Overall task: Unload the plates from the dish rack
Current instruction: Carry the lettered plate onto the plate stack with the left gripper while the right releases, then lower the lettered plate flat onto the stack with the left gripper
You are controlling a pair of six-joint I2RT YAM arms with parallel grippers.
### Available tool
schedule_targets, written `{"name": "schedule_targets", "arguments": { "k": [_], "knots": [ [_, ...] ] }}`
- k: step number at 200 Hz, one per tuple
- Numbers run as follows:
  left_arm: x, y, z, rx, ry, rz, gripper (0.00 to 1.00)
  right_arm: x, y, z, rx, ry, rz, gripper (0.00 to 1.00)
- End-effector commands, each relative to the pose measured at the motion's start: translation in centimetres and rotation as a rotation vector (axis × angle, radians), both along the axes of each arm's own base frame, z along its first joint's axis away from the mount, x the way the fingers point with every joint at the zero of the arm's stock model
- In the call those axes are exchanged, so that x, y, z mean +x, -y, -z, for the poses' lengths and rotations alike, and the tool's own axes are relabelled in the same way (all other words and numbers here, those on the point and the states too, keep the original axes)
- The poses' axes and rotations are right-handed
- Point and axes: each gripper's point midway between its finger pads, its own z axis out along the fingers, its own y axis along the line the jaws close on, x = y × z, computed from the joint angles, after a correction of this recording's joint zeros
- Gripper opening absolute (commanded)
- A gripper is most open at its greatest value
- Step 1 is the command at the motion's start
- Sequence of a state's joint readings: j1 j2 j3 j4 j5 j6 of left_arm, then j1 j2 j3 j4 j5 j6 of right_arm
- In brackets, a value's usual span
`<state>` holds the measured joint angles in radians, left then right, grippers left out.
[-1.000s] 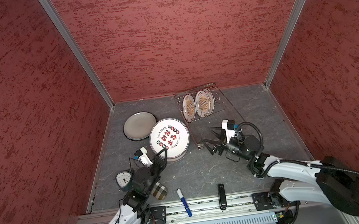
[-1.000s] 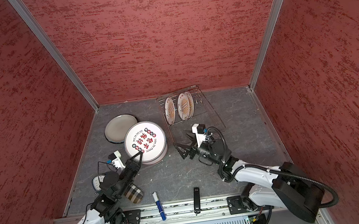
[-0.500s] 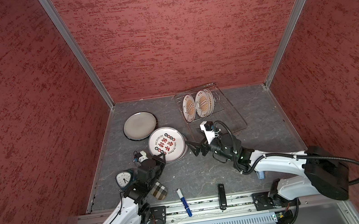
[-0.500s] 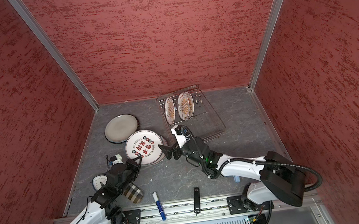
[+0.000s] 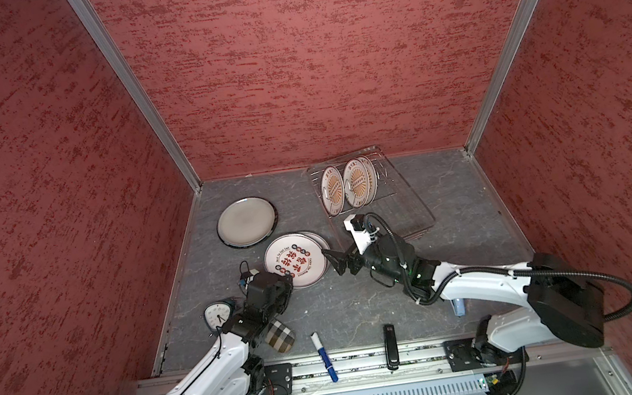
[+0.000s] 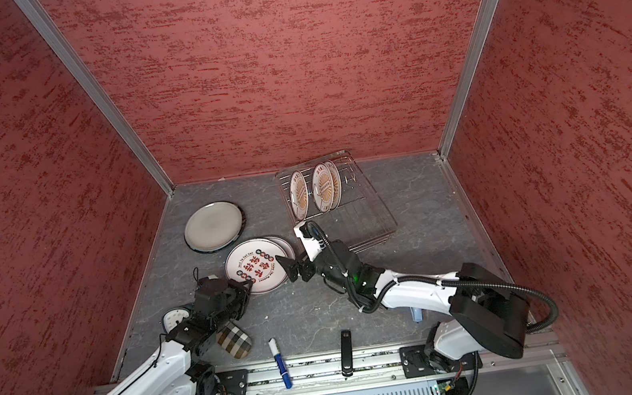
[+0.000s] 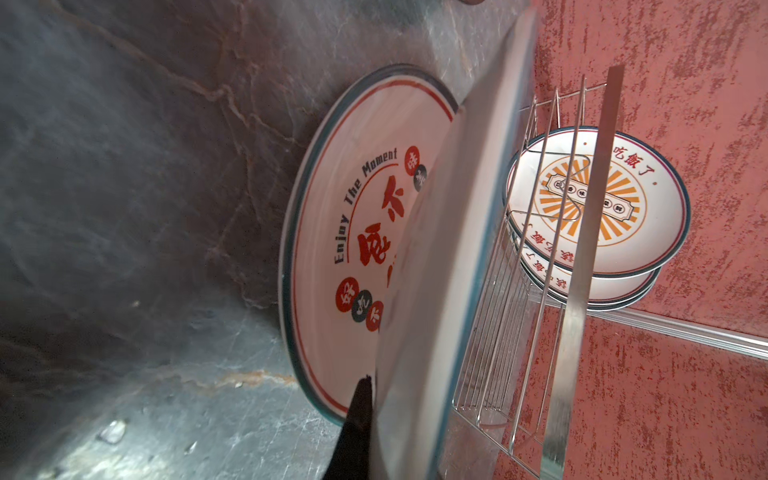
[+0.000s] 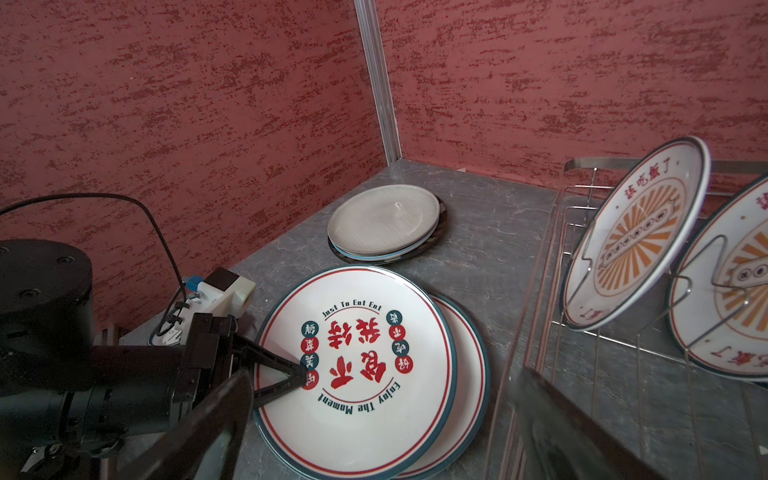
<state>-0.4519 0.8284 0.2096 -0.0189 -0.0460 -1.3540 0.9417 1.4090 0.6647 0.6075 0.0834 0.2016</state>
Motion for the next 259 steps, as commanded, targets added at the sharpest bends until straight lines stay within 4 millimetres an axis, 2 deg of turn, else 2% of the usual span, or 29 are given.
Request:
{"name": "schedule_targets", "arguments": {
  "k": [1,46,62,65,78,102,141,172,213,259],
  "knots": [
    [1.7,1.0,-2.8,-0.068,0.078,0.012,0.0,0.4,-0.5,-1.3,0.008,0.033,0.016,0.99],
    [2.0,1.4,-2.2,-0.077,0.047,0.021,0.0,0.3,-1.3,-0.7,-0.008,0.024,-0.012,0.99],
    [2.1,1.5,-1.9,-0.077,0.035,0.021,0.0,-0.1,-1.9,-1.1,-0.009,0.019,-0.047,0.99],
    [2.1,1.5,-1.7,-0.075,0.031,0.02,0.0,0.0,-2.2,0.0,-0.031,0.003,-0.053,0.99],
    [2.2,1.6,-1.6,-0.075,0.022,0.022,0.0,0.1,-2.6,0.5,-0.049,-0.005,-0.062,0.99],
    [2.3,1.7,-1.2,-0.081,0.006,0.023,0.0,0.3,-2.8,1.1,-0.075,-0.013,-0.05,0.99],
    [2.5,1.6,-0.6,-0.081,-0.014,0.017,0.06,0.3,-2.8,1.3,-0.087,-0.012,-0.044,0.99],
    [2.7,1.7,0.0,-0.078,-0.039,0.021,0.19,-0.1,-2.9,0.9,-0.088,-0.002,-0.044,0.99],
    [2.8,1.6,0.4,-0.077,-0.059,0.013,0.32,-0.5,-2.8,0.9,-0.088,0.006,-0.048,0.99],
    [2.5,0.5,0.4,-0.04,-0.062,-0.034,0.48,-0.6,-2.8,0.7,-0.085,0.011,-0.05,0.99]
  ]
}}
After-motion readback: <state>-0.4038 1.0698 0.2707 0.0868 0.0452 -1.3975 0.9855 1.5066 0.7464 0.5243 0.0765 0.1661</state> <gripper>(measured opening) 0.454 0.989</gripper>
